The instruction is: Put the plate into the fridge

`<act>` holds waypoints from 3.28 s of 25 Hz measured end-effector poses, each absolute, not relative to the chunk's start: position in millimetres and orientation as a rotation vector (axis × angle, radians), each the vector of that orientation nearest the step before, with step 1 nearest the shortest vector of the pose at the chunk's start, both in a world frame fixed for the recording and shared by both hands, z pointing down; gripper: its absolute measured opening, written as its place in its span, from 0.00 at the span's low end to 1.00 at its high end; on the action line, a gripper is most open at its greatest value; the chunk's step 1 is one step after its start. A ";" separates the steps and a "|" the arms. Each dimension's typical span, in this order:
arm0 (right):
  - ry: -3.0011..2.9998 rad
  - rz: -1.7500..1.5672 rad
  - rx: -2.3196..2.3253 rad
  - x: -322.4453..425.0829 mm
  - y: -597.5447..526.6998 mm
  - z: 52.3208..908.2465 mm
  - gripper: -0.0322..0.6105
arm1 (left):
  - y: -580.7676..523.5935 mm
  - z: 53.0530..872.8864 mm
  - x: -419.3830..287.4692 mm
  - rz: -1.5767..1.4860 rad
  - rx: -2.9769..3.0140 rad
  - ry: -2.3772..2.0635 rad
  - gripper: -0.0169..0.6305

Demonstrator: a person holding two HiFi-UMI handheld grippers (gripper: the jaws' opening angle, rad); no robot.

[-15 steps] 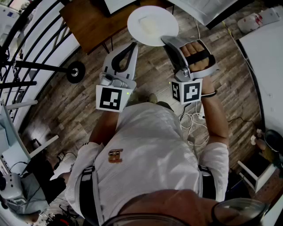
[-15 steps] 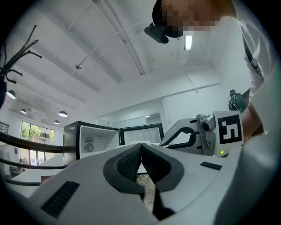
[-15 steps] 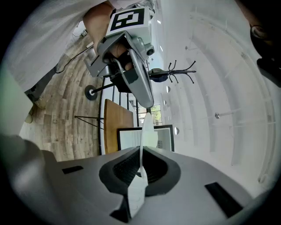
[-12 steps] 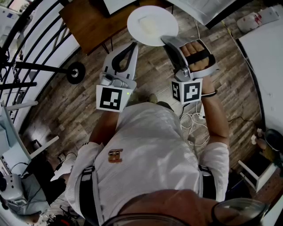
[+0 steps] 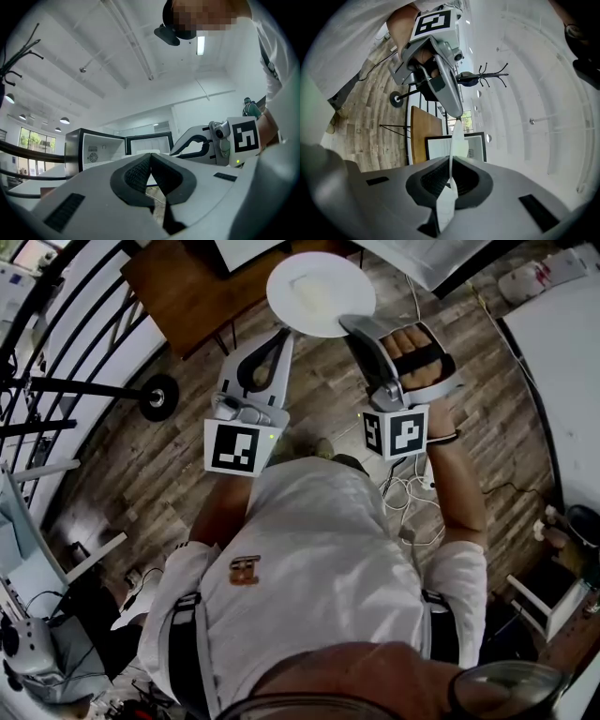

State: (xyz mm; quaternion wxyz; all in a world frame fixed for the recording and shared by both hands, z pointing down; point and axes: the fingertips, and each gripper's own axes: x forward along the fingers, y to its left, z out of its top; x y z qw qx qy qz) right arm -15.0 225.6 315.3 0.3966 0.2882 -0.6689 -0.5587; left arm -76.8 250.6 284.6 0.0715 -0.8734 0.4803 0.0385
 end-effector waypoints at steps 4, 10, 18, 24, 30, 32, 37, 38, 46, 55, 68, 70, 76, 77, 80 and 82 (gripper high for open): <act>-1.673 -1.410 0.726 -21.7 225.4 315.5 0.11 | 249.1 286.3 -85.8 0.119 -2.632 1.436 0.05; -1.646 -1.386 0.730 -35.4 215.0 319.6 0.11 | 237.8 289.7 -104.2 0.119 -2.640 1.415 0.05; -1.628 -1.359 0.765 -74.3 211.3 324.4 0.11 | 235.5 293.0 -144.2 0.130 -2.648 1.376 0.06; -1.613 -1.342 0.772 -84.4 192.2 323.1 0.11 | 212.4 291.9 -155.7 0.144 -2.667 1.356 0.05; -1.595 -1.341 0.794 -78.5 165.8 317.4 0.11 | 188.4 289.2 -154.6 0.142 -2.672 1.341 0.05; -1.595 -1.346 0.796 -77.9 154.9 317.1 0.11 | 178.0 288.7 -154.9 0.139 -2.667 1.347 0.06; -1.603 -1.362 0.791 -73.3 126.3 316.0 0.11 | 148.8 285.8 -151.1 0.138 -2.652 1.365 0.05; -1.603 -1.367 0.790 -70.9 120.2 314.8 0.11 | 143.5 284.8 -149.0 0.136 -2.648 1.367 0.05; -1.616 -1.405 0.799 -48.0 60.2 312.4 0.11 | 89.0 286.3 -127.4 0.120 -2.614 1.398 0.05; -1.646 -1.426 0.768 -9.3 -16.4 296.1 0.11 | 17.2 269.2 -88.7 0.101 -2.583 1.453 0.05; -1.714 -1.467 0.686 26.6 -161.5 310.7 0.11 | -115.6 281.9 -43.5 0.053 -2.523 1.593 0.05; -1.723 -1.477 0.675 24.7 -177.2 310.0 0.11 | -128.6 282.5 -41.8 0.057 -2.509 1.616 0.06; -1.747 -1.478 0.654 55.4 -225.6 325.4 0.11 | -168.4 299.4 -6.7 0.045 -2.488 1.668 0.05; -1.747 -1.480 0.647 57.9 -230.9 328.1 0.11 | -172.4 301.6 -3.9 0.043 -2.484 1.676 0.05; -1.747 -1.484 0.622 61.6 -251.5 339.1 0.11 | -189.1 310.1 2.3 0.033 -2.479 1.697 0.05; -1.751 -1.480 0.606 61.5 -266.1 349.6 0.11 | -201.6 318.2 4.6 0.024 -2.481 1.709 0.06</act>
